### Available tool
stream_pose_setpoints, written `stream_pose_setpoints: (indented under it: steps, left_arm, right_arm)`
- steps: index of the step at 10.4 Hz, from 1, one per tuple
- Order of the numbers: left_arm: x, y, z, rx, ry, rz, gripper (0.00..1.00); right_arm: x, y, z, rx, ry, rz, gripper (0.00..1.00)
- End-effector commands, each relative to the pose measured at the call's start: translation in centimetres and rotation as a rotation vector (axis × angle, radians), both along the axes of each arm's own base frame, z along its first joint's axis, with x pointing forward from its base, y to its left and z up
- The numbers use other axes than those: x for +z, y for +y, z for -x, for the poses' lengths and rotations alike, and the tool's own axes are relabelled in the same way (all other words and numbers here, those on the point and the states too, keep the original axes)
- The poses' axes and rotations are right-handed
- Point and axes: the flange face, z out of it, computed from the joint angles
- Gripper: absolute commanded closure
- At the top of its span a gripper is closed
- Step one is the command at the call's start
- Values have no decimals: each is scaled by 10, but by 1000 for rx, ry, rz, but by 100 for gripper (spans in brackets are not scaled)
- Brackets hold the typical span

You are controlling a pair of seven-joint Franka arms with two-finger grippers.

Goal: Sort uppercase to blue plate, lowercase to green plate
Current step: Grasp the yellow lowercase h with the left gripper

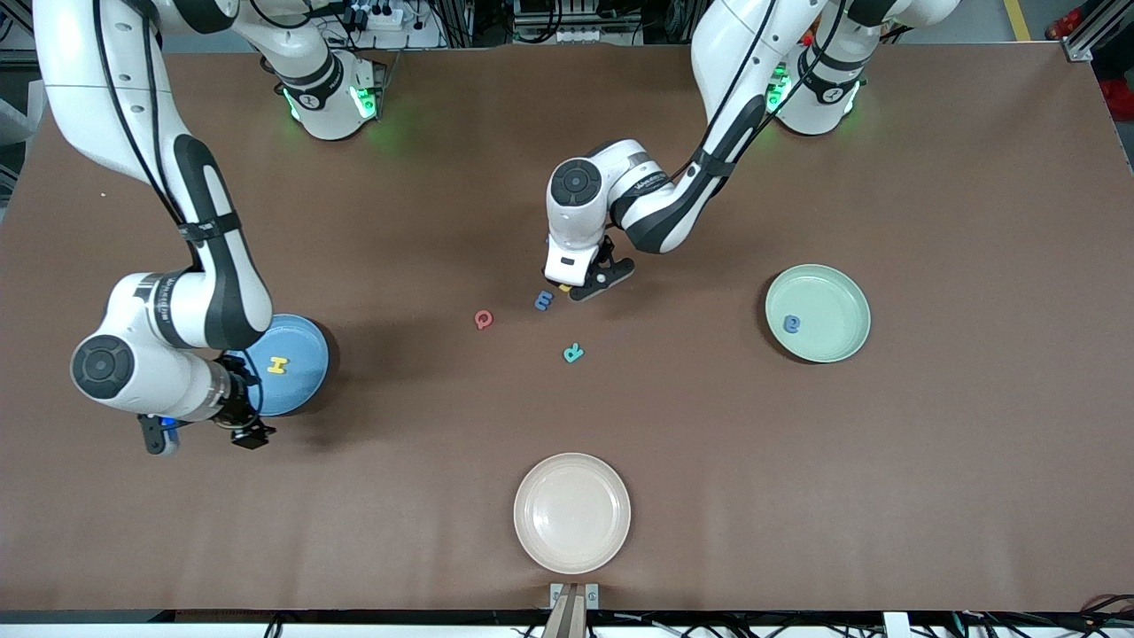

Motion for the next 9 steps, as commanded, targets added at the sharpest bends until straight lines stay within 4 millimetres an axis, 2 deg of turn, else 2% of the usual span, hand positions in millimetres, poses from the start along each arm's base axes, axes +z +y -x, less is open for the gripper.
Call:
stream_pose_setpoints:
  steps: [1,3,6,9]
  left_arm:
    - [4,-8,-11,50,-40,3,50]
    - [4,-6,-20,121,-53,12,50]
    - [-1,-6,-22,214,-55,20,50]
    - [-3,-12,-19,290,-60,39,50]
  right_arm:
    - [7,1,-3,8,-16,-33,0]
    - [12,10,-4,26,-24,-37,0]
    - [21,27,-9,47,-43,-45,0]
    - [21,30,-9,47,-43,-47,0]
